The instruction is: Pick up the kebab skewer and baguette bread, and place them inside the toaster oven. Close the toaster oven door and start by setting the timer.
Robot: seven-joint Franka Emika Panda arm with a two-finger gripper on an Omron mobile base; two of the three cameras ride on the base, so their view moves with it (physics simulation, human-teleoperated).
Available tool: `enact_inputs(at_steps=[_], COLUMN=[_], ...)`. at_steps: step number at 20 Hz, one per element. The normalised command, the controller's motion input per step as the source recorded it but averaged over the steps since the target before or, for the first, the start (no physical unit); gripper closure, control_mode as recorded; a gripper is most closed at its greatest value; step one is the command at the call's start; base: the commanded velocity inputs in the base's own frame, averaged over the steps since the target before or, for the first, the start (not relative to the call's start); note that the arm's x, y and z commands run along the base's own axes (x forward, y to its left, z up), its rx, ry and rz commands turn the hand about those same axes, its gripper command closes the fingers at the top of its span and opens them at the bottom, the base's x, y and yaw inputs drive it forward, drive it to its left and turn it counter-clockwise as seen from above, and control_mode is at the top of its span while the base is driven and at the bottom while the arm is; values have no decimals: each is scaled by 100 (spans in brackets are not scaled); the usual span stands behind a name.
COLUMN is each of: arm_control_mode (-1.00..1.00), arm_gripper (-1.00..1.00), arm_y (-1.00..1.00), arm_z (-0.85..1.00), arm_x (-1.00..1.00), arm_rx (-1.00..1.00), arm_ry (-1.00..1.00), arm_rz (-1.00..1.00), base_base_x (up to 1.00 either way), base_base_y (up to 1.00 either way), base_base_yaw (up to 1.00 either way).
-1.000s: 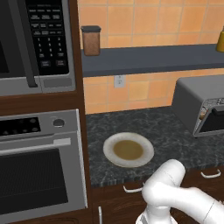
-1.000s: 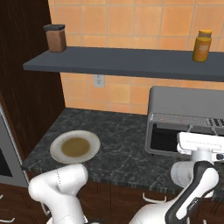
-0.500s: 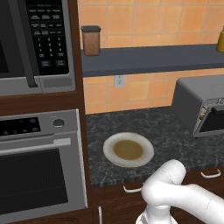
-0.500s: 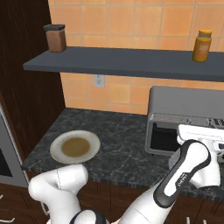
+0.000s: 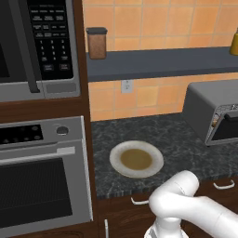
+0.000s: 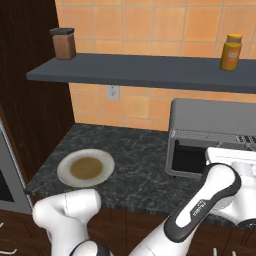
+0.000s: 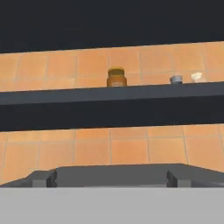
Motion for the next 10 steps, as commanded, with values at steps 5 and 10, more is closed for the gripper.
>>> enact_inputs(at_steps=[5,10], arm_control_mode=[-100,-100], arm_gripper=[-100,-100], arm_y=[6,20], arm_z=[-28,-33], arm_x=[6,35], arm_rx=[-7,-1], arm_ry=[19,15], arm_rz=[0,0], base_base_x=[0,0], base_base_y=[0,0], base_base_yaw=[0,0])
